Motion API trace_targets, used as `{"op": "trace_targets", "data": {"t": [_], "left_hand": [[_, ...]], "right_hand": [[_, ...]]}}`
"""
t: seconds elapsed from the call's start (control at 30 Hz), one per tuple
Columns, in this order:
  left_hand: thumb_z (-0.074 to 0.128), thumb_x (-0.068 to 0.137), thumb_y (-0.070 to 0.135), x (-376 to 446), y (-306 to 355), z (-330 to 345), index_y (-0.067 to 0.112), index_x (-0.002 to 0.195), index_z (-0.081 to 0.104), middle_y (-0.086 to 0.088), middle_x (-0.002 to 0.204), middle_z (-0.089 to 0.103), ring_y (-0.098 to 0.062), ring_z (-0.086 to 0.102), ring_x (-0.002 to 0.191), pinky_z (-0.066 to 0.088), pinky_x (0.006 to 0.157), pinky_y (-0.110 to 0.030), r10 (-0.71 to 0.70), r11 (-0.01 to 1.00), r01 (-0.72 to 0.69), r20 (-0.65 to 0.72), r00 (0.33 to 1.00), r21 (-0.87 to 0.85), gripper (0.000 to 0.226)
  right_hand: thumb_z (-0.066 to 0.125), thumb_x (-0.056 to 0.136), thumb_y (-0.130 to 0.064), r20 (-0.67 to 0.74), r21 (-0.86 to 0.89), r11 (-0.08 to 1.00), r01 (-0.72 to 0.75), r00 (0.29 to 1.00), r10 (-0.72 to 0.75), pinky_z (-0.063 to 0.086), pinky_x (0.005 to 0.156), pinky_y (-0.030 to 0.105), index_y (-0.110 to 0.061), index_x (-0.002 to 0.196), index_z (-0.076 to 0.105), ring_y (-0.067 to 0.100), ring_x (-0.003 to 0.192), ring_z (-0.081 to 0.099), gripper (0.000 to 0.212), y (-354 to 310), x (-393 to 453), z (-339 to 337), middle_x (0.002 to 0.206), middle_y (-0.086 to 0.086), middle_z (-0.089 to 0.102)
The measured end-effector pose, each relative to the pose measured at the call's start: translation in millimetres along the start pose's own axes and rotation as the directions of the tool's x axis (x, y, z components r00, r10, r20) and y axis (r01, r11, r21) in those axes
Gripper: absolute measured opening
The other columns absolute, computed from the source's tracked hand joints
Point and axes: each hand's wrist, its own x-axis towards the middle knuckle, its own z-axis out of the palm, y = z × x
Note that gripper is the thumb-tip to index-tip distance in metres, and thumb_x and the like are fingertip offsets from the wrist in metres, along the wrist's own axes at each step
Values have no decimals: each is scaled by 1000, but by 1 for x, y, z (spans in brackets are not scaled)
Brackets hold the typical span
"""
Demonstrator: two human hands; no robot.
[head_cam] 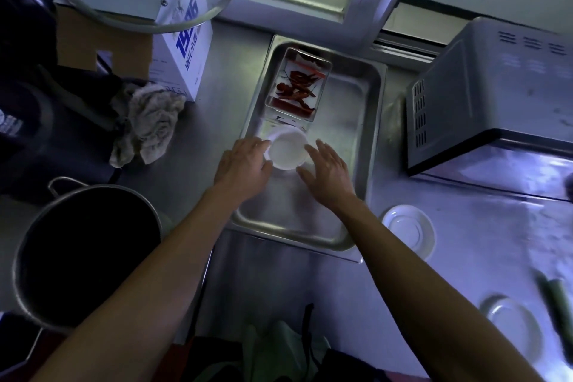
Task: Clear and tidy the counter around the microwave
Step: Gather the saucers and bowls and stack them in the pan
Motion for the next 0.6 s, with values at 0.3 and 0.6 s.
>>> {"op": "trace_targets", "data": {"t": [0.3, 0.6], "left_hand": [[53, 91, 33, -12, 79, 22, 18, 131, 54, -5, 131, 58, -31, 50, 121, 47, 86, -46, 128, 967, -155, 142, 982, 200, 43], [49, 94, 35, -75, 207, 67, 20, 138, 48, -3, 141, 51, -29, 46, 127, 41, 95, -44, 262, 909, -324, 248, 933, 261, 47]], "right_hand": [[55, 99, -39, -54, 78, 989, -128, 990, 133, 46, 102, 42, -19, 138, 55, 28, 123, 57, 44, 62, -84, -51, 140, 4, 59], [55, 98, -35, -140, 132, 954, -271, 947, 288, 40, 101, 36, -23, 138, 55, 27, 125, 55, 42, 149, -214, -64, 142, -1, 57]]}}
